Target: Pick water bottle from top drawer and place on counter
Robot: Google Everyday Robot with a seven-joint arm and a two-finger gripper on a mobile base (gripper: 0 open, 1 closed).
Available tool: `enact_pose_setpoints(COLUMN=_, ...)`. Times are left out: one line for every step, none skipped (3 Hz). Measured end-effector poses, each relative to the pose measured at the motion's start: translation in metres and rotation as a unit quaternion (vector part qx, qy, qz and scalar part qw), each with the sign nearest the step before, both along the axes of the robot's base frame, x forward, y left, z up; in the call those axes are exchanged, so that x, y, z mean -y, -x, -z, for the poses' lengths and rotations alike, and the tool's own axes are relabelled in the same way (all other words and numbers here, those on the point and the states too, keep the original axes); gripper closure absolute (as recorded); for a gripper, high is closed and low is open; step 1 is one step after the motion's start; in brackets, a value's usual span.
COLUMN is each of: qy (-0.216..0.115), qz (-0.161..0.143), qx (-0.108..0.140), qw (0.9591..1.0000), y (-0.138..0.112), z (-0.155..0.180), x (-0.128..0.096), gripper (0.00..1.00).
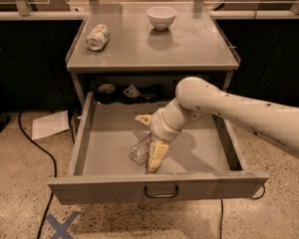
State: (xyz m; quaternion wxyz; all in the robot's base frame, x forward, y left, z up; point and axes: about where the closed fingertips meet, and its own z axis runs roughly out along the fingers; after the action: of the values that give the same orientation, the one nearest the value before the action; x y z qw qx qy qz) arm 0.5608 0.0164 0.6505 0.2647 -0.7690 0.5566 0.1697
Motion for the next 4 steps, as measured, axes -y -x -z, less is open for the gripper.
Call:
enact_pose_setpoints(qy=0.031, qz=0.044, qx=-0.002, qw=0.9985, y=-0.019, z=0.01, x=0.048, gripper=0.0)
enact_pose_setpoints(qy=0.031, qz=0.044, qx=-0.002, qw=0.9985, y=-0.019, z=0.01, x=0.048, gripper=0.0)
enact_pose_setpoints(qy=0.023, qz=0.013, qx=0.002, qw=0.9997, y=-0.025, z=0.007, x=0.022, gripper=0.0)
enact_pose_setpoints(qy=0.006, qz=-0.026, qx=-0.001, qw=0.9997, y=-0.033, z=0.002, x=-0.003, gripper=0.0)
